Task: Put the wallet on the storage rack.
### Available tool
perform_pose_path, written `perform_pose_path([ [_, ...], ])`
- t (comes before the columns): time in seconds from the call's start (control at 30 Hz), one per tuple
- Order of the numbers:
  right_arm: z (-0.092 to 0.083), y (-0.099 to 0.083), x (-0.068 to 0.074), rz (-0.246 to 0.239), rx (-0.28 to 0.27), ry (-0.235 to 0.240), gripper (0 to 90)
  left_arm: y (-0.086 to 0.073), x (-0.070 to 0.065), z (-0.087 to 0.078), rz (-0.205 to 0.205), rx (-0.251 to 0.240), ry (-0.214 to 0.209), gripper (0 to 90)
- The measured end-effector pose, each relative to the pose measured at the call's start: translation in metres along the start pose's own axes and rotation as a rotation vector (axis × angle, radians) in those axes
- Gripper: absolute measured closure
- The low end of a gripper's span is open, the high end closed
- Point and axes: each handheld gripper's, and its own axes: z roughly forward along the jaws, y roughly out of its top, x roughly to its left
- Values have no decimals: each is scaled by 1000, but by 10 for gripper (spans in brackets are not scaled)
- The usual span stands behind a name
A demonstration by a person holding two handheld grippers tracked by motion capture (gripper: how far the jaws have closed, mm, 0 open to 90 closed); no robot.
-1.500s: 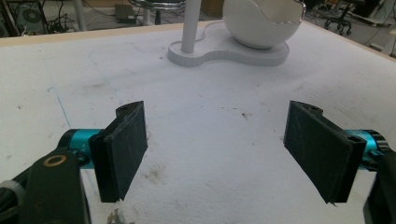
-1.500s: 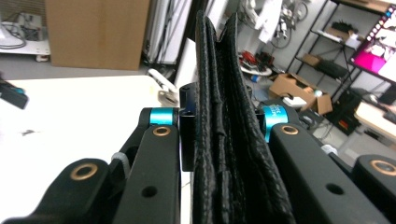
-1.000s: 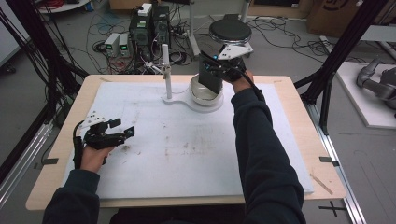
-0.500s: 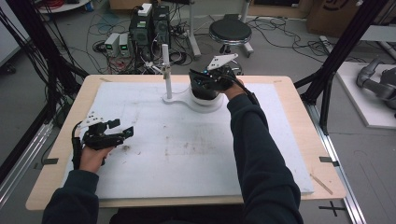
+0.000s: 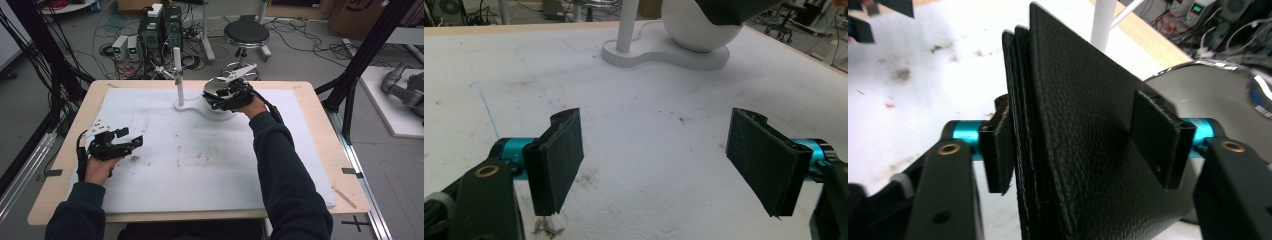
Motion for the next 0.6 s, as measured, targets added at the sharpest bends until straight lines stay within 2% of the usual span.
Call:
perform_pose_path([
  [0.17, 1, 0, 2, 82, 1, 29, 333, 0, 0, -1, 1, 2, -3, 228],
  [0.3, 1, -6, 6, 97, -24, 22, 329, 0, 1, -1, -6, 3, -4, 228],
  [0.4, 2, -13, 8, 70, -22, 13, 327, 0, 1, -2, -7, 3, -5, 229],
  [0.47, 1, -15, 10, 48, 1, -1, 327, 0, 1, -2, -8, 4, -5, 229],
  [0.6, 3, -14, 14, -28, 35, -17, 350, 0, 0, -1, -4, 7, -9, 229],
])
